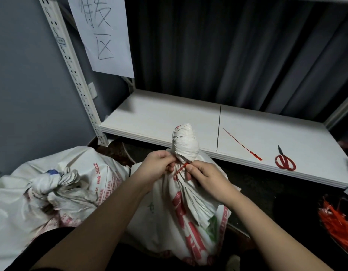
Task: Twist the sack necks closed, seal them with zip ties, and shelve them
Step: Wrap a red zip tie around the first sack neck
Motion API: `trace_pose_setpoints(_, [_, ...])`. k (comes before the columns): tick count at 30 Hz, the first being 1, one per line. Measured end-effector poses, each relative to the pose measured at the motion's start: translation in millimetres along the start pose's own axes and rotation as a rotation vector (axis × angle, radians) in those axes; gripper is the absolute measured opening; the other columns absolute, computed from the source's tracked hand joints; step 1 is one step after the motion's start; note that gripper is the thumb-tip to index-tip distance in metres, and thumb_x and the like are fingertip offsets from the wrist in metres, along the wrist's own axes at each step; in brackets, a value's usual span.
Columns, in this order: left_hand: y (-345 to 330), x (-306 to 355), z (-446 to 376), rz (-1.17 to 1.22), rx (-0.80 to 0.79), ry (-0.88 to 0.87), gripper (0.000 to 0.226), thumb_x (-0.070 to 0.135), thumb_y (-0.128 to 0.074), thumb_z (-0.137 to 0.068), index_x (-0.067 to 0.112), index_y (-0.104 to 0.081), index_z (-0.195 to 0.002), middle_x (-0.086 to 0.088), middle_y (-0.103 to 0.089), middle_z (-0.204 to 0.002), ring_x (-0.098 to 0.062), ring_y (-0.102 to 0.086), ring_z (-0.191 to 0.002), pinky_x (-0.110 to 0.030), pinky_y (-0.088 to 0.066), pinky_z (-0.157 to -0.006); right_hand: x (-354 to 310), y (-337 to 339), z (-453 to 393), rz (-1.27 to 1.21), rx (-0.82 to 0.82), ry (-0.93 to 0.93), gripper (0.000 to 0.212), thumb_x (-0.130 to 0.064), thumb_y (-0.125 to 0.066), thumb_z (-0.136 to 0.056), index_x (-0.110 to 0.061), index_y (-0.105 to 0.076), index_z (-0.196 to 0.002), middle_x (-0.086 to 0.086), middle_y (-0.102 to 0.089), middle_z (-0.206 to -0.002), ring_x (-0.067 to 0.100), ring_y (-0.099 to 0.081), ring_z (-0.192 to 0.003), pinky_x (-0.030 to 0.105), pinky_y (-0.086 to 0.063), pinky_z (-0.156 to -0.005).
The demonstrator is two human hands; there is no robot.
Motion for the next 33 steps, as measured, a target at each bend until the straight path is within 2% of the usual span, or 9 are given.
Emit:
trace_pose_setpoints(4, [1,2,2,-0.086,0.045,-0.093,0.031,0.004,-0.056,-0.09,0.011,-0.053,-0.06,0.001,-0.05,-0.054,0.003,-0.044,-0.04,-0.007,-0.035,-0.044,2,-1,3,0.048,0.041,0.0,0.031,-0.027,-0.045,-0.1,-0.021,-0.059,-0.073,-0.027,-0.058,-0.062,0.0,-0.054,-0.064,0.019,-0.036,-0.067])
trace_pose_setpoints(10, [-2,-4,8,-0.058,0.1,-0.184,0.029,-0.001,-0.055,-0.089,0.009,-0.048,-0.063,0.01,-0.049,-0.043,0.002,-0.043,-0.042,-0.011,-0.037,-0.049,2,0,5,-0.027,0.064,-0.018,0.033,-0.027,-0.047,-0.099,-0.023,-0.057,-0.068,-0.02,-0.057,-0.057,0.001,-0.053,-0.06,0.018,-0.037,-0.064])
trace_pose_setpoints(16, [-6,-8,12,-0.047,0.073,-0.19,0.028,-0.001,-0.055,-0.09,0.009,-0.045,-0.066,0.002,-0.05,-0.05,-0.005,-0.045,-0.047,-0.014,-0.038,-0.049,0,-4,5,0.003,-0.04,-0.044,0.035,-0.03,-0.047,-0.099,-0.03,-0.059,-0.066,-0.007,-0.057,-0.055,0.002,-0.055,-0.059,0.025,-0.042,-0.07])
trace_pose_setpoints(20, [-6,-10,15,-0.064,0.085,-0.227,0.023,-0.001,-0.056,-0.089,0.006,-0.046,-0.07,-0.004,-0.049,-0.055,-0.009,-0.045,-0.05,-0.018,-0.038,-0.05,3,-6,7,-0.085,-0.006,-0.091,0.035,-0.03,-0.049,-0.098,-0.029,-0.061,-0.065,-0.009,-0.057,-0.053,0.0,-0.053,-0.056,0.023,-0.041,-0.067])
trace_pose_setpoints(23, [-9,-10,13,-0.058,0.089,-0.218,0.029,-0.001,-0.054,-0.09,0.009,-0.043,-0.065,0.004,-0.05,-0.045,-0.002,-0.045,-0.041,-0.014,-0.038,-0.046,6,-10,2,-0.092,0.03,-0.127,0.039,-0.025,-0.05,-0.098,-0.027,-0.058,-0.06,-0.022,-0.058,-0.055,-0.006,-0.052,-0.059,0.015,-0.036,-0.065])
trace_pose_setpoints(26, [-12,-8,4,-0.061,0.058,-0.173,0.026,0.006,-0.053,-0.094,0.008,-0.046,-0.069,0.006,-0.053,-0.044,-0.002,-0.048,-0.042,-0.022,-0.041,-0.055,8,-9,-4,-0.173,0.075,-0.172,0.043,-0.019,-0.05,-0.097,-0.023,-0.055,-0.054,-0.021,-0.056,-0.049,-0.007,-0.05,-0.054,0.015,-0.032,-0.062])
trace_pose_setpoints(29, [-8,2,0,-0.25,0.041,-0.257,0.023,0.017,-0.054,-0.094,0.013,-0.052,-0.072,0.003,-0.06,-0.056,-0.011,-0.056,-0.058,-0.033,-0.046,-0.071,8,1,-10,-0.268,0.11,-0.178,0.043,-0.016,-0.05,-0.097,-0.018,-0.055,-0.054,-0.014,-0.05,-0.04,-0.004,-0.046,-0.046,0.014,-0.031,-0.056])
trace_pose_setpoints(31, [-6,8,5,-0.419,0.039,-0.337,0.016,0.029,-0.061,-0.087,0.021,-0.055,-0.074,0.003,-0.063,-0.068,-0.008,-0.058,-0.066,-0.028,-0.047,-0.074,10,4,-12,-0.34,0.122,-0.181,0.043,-0.016,-0.05,-0.097,-0.016,-0.057,-0.054,-0.009,-0.044,-0.038,0.0,-0.041,-0.041,0.015,-0.03,-0.051])
trace_pose_setpoints(33, [-5,14,11,-0.611,0.086,-0.463,0.015,0.034,-0.067,-0.078,0.024,-0.057,-0.076,0.007,-0.062,-0.073,-0.001,-0.056,-0.067,-0.019,-0.044,-0.069,12,1,-13,-0.357,0.113,-0.176,0.043,-0.016,-0.05,-0.097,-0.016,-0.058,-0.055,-0.008,-0.043,-0.038,0.001,-0.038,-0.041,0.015,-0.029,-0.051])
Point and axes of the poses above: each hand's wrist, its own z-axis away from the middle knuckle, its own y-axis out of the back of the hand, x = y × z, the point moved 7 cm from there along -z, towards the middle knuckle
